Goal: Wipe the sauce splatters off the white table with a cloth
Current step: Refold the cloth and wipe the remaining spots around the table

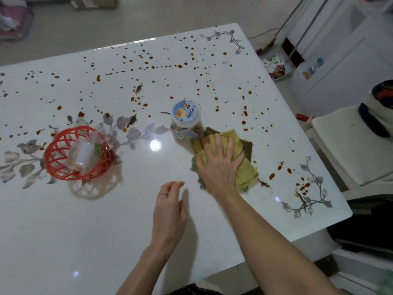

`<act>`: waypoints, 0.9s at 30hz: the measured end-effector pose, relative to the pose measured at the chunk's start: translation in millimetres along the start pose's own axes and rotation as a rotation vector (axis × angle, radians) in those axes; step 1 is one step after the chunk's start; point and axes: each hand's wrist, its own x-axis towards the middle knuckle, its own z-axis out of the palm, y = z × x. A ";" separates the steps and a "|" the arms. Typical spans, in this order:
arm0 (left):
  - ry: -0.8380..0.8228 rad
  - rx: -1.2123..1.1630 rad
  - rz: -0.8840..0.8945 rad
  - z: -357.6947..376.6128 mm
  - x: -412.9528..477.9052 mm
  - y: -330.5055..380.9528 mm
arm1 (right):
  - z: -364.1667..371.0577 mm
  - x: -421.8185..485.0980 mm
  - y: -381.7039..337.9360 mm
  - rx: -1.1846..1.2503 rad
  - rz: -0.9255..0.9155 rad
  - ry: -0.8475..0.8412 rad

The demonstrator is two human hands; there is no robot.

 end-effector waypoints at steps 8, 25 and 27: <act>-0.035 -0.078 0.033 11.4 -0.7 12.3 | 0.3 -124.3 23.1 -0.016 -0.125 0.037; -0.141 -0.057 0.151 33.5 -5.7 43.7 | -7.0 -113.4 104.0 -0.054 -0.066 0.031; -0.147 -0.040 0.177 35.0 -7.1 48.4 | -9.3 -83.5 121.9 -0.057 0.010 0.034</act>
